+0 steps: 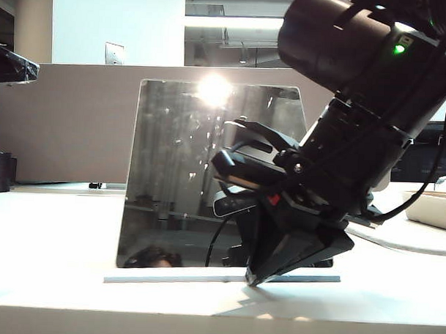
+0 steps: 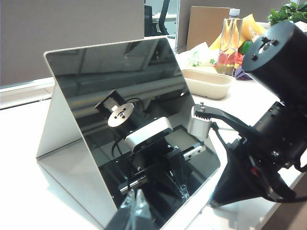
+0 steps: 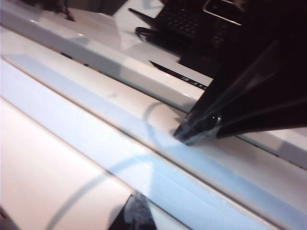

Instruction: Push the base of the mirror on the table to move it forward for a short distance.

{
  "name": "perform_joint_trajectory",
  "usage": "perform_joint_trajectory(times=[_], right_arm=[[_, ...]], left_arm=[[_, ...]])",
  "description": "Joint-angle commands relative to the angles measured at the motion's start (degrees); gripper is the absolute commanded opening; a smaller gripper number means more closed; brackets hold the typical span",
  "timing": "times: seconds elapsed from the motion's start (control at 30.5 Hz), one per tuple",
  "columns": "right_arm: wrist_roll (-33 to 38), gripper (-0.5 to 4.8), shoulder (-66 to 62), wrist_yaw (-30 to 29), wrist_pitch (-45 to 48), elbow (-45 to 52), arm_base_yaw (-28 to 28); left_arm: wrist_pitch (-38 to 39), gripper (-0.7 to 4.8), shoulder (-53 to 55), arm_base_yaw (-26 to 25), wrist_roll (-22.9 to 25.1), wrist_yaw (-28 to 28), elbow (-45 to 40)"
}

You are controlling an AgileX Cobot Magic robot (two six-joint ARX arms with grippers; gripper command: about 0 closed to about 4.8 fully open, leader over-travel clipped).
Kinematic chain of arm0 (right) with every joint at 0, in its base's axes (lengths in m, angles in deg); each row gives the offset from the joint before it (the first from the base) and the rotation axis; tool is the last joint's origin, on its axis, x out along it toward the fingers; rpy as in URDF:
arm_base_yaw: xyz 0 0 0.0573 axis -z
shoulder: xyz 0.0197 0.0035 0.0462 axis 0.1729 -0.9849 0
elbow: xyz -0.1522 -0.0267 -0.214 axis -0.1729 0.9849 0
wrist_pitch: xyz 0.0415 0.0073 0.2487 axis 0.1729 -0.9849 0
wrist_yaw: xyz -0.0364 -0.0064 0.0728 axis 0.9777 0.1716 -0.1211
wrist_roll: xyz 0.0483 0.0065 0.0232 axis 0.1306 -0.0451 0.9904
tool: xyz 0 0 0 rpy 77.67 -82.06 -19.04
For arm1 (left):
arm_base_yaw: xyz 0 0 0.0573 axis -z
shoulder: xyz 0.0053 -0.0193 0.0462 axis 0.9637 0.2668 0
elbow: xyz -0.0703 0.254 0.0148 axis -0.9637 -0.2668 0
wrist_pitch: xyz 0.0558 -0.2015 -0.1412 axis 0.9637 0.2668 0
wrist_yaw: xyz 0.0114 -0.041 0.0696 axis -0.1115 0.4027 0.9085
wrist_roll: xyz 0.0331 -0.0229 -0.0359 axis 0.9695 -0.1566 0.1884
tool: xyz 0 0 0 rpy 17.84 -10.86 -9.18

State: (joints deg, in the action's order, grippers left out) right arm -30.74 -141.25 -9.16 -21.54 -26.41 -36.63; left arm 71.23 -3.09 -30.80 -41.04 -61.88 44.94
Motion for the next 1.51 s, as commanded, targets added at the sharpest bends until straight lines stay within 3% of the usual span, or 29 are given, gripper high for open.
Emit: perform_joint_trajectory(times=[0.03,0.79,1.08,1.51], right_arm=[[-0.70,-0.03,-0.24,0.28,0.35,-0.02,1.64],[-0.83,-0.03,-8.13,-2.38,6.80,-4.42,4.42],[-2.01,-0.03,-17.29,-4.04,3.15,-16.72,5.88],[-3.80,-0.03,-23.06,-4.02,2.34,-23.89,9.25]], left_arm=[[-0.52,-0.01,0.02,0.02,0.24,-0.07,0.04],[-0.55,-0.01,0.02,0.00,0.24,-0.07,0.04],[-0.55,-0.01,0.02,0.00,0.24,-0.07,0.04],[-0.55,-0.01,0.02,0.00,0.24,-0.07,0.04]])
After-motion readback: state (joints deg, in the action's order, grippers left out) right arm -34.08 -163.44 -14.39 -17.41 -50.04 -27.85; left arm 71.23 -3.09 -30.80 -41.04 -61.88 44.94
